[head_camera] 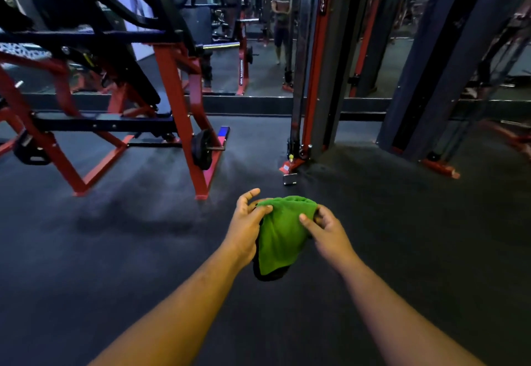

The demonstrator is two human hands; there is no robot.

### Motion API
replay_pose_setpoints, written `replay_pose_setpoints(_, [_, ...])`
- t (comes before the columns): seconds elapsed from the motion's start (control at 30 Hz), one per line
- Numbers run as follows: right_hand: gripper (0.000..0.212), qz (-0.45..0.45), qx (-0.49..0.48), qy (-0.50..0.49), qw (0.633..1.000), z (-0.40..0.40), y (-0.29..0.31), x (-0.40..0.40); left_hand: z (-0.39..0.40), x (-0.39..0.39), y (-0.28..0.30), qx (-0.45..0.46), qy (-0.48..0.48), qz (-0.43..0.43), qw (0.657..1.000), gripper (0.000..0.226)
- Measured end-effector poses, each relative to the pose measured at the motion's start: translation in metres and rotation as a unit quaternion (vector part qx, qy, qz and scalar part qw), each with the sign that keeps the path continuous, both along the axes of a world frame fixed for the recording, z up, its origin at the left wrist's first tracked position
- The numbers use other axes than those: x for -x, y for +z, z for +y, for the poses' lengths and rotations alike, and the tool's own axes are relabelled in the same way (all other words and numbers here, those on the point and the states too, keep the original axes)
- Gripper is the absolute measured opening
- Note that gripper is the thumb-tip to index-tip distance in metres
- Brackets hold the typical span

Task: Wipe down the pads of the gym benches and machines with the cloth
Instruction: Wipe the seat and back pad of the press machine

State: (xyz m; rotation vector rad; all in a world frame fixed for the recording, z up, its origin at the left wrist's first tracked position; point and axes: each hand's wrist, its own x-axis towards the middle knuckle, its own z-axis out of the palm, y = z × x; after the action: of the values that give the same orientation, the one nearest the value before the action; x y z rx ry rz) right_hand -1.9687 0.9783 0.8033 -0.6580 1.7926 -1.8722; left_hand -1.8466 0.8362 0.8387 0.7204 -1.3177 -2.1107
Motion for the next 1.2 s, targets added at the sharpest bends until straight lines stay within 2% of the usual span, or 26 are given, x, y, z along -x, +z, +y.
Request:
replay_pose_setpoints(0.1, [0.020,-0.037,0.063,-0.032,0.997,-0.040,0.003,0.053,-0.036,0.051,-0.013,0.037,-0.035,0.003,0.999,0.065])
replay_pose_setpoints(0.17, [0.016,-0.070,0.107,-0.059,0.990,-0.069,0.003,0.096,-0.057,0.085,-0.030,0.082,-0.096,-0.046,0.991,0.072])
replay_pose_setpoints(0.27, [0.005,-0.095,0.139,-0.097,0.981,-0.113,0.007,0.162,-0.086,0.139,-0.047,0.116,-0.135,-0.102,0.979,0.051])
replay_pose_setpoints(0.33, [0.006,-0.105,0.141,-0.104,0.979,-0.141,0.010,0.205,-0.107,0.175,-0.052,0.117,-0.114,-0.103,0.981,0.032])
replay_pose_setpoints(0.4, [0.005,-0.109,0.132,-0.092,0.981,-0.174,0.013,0.247,-0.131,0.210,-0.052,0.119,-0.086,-0.099,0.984,0.026])
replay_pose_setpoints(0.47, [0.003,-0.103,0.132,-0.076,0.983,-0.211,0.017,0.283,-0.156,0.240,-0.054,0.114,-0.054,-0.102,0.987,0.029])
replay_pose_setpoints(0.57, [0.010,-0.090,0.124,-0.045,0.987,-0.269,0.023,0.326,-0.199,0.280,-0.060,0.118,-0.027,-0.106,0.987,0.027])
replay_pose_setpoints(0.67, [0.006,-0.074,0.117,-0.025,0.990,-0.330,0.024,0.372,-0.262,0.324,-0.056,0.130,-0.020,-0.094,0.987,0.032])
replay_pose_setpoints(0.8, [0.010,-0.087,0.114,-0.003,0.990,-0.415,0.016,0.427,-0.364,0.397,-0.050,0.057,-0.021,-0.041,0.997,0.043])
replay_pose_setpoints(0.87, [0.011,-0.101,0.110,-0.009,0.989,-0.454,0.015,0.452,-0.409,0.433,-0.045,0.047,-0.022,-0.047,0.998,0.048])
replay_pose_setpoints(1.03, [0.017,-0.085,0.082,-0.021,0.993,-0.546,0.023,0.540,-0.513,0.528,-0.028,0.044,0.024,-0.062,0.997,0.029])
replay_pose_setpoints(1.2, [0.034,-0.114,0.025,0.045,0.992,-0.632,0.010,0.627,-0.602,0.629,-0.024,0.074,0.058,-0.056,0.994,0.025])
